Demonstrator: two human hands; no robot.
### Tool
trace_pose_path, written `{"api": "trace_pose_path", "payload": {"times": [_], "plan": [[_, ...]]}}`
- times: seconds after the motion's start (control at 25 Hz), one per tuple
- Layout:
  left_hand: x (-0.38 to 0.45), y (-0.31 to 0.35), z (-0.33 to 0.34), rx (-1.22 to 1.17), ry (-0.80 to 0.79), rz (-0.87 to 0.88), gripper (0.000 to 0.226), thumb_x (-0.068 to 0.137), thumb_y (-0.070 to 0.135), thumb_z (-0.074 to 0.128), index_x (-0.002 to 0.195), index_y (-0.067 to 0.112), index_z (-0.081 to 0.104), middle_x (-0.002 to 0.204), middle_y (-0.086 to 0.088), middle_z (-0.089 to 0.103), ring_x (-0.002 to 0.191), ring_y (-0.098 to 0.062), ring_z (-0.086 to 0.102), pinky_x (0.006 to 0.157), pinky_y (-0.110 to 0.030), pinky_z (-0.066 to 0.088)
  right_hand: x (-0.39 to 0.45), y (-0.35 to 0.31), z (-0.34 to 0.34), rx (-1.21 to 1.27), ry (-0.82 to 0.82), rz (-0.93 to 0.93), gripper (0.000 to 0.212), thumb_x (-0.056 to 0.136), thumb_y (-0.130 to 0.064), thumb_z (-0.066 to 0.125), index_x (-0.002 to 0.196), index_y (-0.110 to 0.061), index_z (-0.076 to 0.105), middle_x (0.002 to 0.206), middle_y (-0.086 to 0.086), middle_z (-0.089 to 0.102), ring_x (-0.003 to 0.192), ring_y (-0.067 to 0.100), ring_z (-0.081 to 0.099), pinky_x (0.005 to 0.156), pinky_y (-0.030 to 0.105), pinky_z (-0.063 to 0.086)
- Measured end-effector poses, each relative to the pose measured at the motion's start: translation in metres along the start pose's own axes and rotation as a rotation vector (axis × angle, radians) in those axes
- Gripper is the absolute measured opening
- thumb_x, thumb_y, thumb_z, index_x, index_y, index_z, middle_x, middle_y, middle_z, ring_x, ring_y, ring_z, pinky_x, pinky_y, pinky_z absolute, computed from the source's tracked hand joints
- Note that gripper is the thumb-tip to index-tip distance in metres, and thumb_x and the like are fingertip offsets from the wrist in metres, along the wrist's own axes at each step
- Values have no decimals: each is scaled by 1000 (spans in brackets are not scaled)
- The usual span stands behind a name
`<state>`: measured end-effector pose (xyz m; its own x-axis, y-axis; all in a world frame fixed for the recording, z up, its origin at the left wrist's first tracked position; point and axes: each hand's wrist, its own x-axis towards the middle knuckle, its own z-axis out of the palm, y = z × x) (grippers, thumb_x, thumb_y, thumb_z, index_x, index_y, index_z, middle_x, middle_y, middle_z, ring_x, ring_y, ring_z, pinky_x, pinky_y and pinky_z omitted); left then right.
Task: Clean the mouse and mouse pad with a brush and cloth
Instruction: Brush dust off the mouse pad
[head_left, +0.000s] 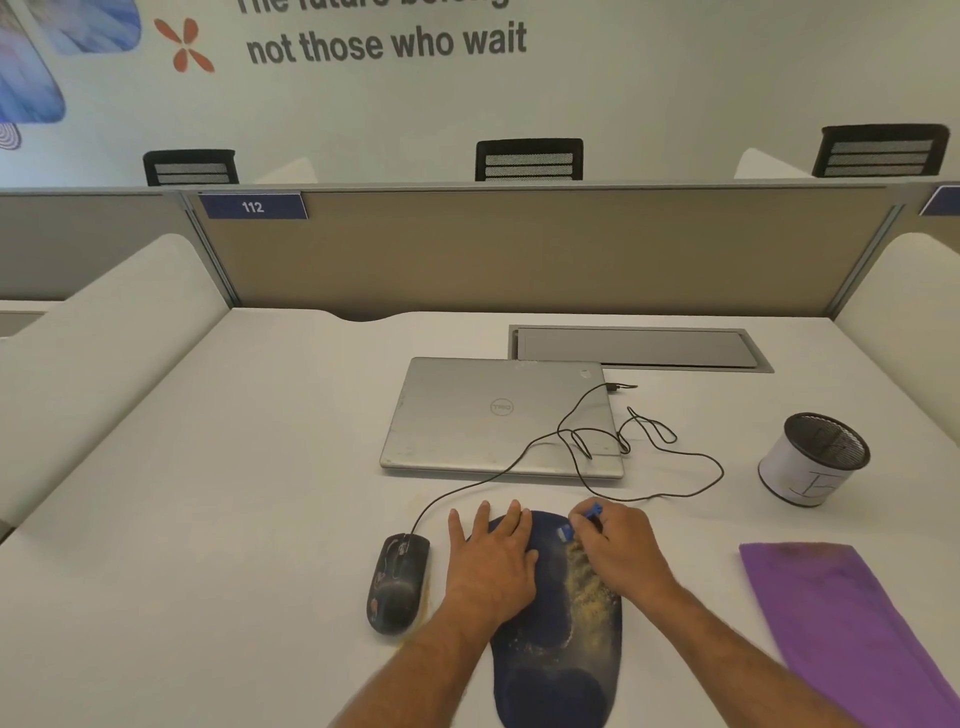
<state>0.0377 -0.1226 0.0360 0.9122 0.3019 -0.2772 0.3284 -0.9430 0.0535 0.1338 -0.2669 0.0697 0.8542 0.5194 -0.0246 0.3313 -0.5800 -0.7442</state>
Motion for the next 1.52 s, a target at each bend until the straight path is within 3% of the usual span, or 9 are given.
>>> {"api": "trace_pose_path", "payload": {"times": [0.12, 0.28, 0.44, 0.64, 0.72, 0.84, 1.04, 1.24, 1.52], "plan": [[0, 0, -1, 4, -8, 6, 60, 107, 48, 20, 160, 26, 2, 168, 5, 3, 154, -31, -1, 118, -64, -6, -2, 2, 0, 4, 43, 14, 23, 87, -14, 55, 66, -12, 64, 61, 4, 65, 60, 17, 62, 59, 41, 54], [0, -1, 0, -1, -18, 15, 60, 107, 48, 20, 160, 26, 2, 168, 5, 3, 154, -32, -1, 118, -64, -4, -1, 2, -1, -17, 44, 15, 24, 90, -17, 55, 69, -21, 64, 64, -2, 65, 62, 11, 61, 57, 25, 49], [1, -2, -1, 1, -27, 17, 61, 107, 48, 20, 160, 26, 1, 168, 4, 1, 154, -33, -2, 118, -64, -4, -1, 8, -1, 18, 114, 60, 25, 90, -15, 55, 67, -13, 66, 61, 4, 66, 60, 17, 63, 59, 37, 55], [1, -2, 1, -8, -24, 24, 61, 107, 48, 21, 160, 26, 1, 168, 4, 1, 154, -32, -2, 118, -64, -2, -5, 7, 0, -51, 11, 30, 20, 91, -18, 55, 76, -17, 69, 69, 0, 68, 66, 13, 63, 62, 27, 53], [2, -2, 1, -8, -22, 25, 61, 107, 47, 21, 160, 25, 1, 168, 4, 1, 154, -32, -2, 118, -64, -2, -3, 10, -1, -32, 66, 48, 22, 90, -15, 56, 71, -14, 67, 65, 3, 66, 63, 16, 63, 59, 31, 55], [2, -3, 1, -8, -27, 26, 61, 107, 47, 21, 160, 25, 1, 168, 4, 1, 154, -32, -2, 118, -64, -2, -4, 7, -3, 25, 177, 26, 17, 92, -19, 56, 79, -18, 67, 70, -1, 68, 66, 13, 63, 58, 19, 50], [2, -3, 2, -18, -28, 29, 61, 108, 47, 21, 160, 25, 1, 168, 4, 1, 154, -32, -2, 118, -64, -1, -6, 13, 2, -52, 6, 58, 19, 92, -19, 55, 79, -18, 69, 71, 2, 68, 67, 13, 63, 60, 21, 51], [2, -3, 1, -16, -27, 29, 61, 108, 48, 21, 160, 25, 1, 168, 3, 1, 154, -33, -2, 118, -64, -1, -6, 10, -4, 81, 229, 46, 17, 92, -20, 57, 80, -15, 68, 70, 2, 68, 67, 14, 63, 58, 18, 48], [1, -3, 2, -25, -31, 33, 61, 108, 48, 21, 160, 25, 1, 168, 3, 0, 154, -33, -3, 118, -64, 0, -5, 22, -5, -26, 34, 77, 20, 90, -14, 55, 74, -17, 67, 69, 3, 67, 65, 16, 64, 56, 18, 49]]}}
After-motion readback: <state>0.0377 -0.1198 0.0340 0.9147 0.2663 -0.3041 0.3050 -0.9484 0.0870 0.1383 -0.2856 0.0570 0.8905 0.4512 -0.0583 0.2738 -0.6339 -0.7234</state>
